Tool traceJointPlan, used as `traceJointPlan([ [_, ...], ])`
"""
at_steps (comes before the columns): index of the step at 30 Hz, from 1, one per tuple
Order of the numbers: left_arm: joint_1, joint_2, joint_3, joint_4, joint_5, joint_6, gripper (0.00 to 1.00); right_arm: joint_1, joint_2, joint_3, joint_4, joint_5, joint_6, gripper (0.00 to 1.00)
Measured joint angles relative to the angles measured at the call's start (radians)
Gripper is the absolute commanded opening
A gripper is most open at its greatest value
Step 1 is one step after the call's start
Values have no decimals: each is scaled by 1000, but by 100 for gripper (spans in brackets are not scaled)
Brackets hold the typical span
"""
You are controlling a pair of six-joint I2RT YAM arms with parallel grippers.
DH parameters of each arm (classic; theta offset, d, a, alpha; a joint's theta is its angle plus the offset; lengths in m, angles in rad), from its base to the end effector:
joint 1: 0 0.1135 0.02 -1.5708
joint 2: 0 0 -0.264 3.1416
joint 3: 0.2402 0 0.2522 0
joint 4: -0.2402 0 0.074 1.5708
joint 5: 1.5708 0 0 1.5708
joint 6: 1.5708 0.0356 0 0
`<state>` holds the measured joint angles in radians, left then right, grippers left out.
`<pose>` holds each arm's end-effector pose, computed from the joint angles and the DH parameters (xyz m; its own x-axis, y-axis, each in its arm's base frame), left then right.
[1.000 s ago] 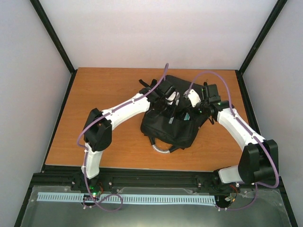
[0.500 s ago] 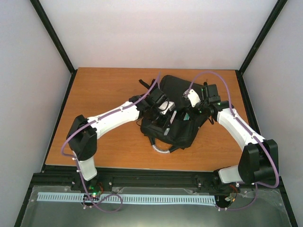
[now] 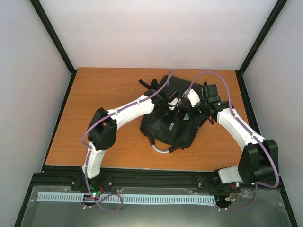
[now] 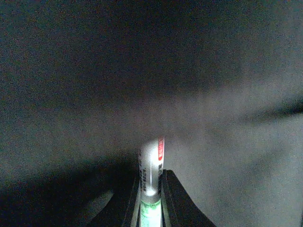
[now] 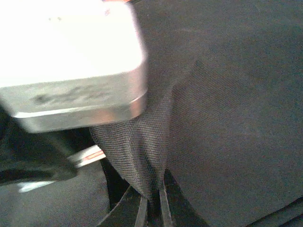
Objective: Pack the student bag
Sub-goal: Place the stationery in the student bag.
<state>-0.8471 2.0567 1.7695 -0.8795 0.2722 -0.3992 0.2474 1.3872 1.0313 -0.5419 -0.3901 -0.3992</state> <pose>0.2827 -0.3344 0.2355 -0.8687 0.4177 -0.2662 0.4929 0.7824 -0.3806 0.2769 0.0839 0.2603 -0.5212 -0.5024 -0.6899 -0.7151 0.6983 0.0317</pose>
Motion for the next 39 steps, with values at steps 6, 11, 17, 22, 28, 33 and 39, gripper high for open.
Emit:
traceJointPlan([
  [6,6,108,203,-61,-139,-11,26,0,0,0,3,-6,0,3],
  [11,4,119,230,-83,-183,-29,45,1,2,0,15,-8,0,3],
  [17,3,10,80,-44,-201,-43,43,2,4,0,14,-14,0,3],
  [22,-1,-177,-87,-2,-184,-67,21,2,7,0,14,-14,0,3],
  [28,-3,-276,-241,85,-135,-101,1,2,7,0,14,-14,0,3],
  [33,-3,-212,-267,130,-107,-103,1,2,7,0,14,-14,0,3],
  [39,-3,-127,-235,166,-75,-102,1,2,7,0,13,-15,0,3],
])
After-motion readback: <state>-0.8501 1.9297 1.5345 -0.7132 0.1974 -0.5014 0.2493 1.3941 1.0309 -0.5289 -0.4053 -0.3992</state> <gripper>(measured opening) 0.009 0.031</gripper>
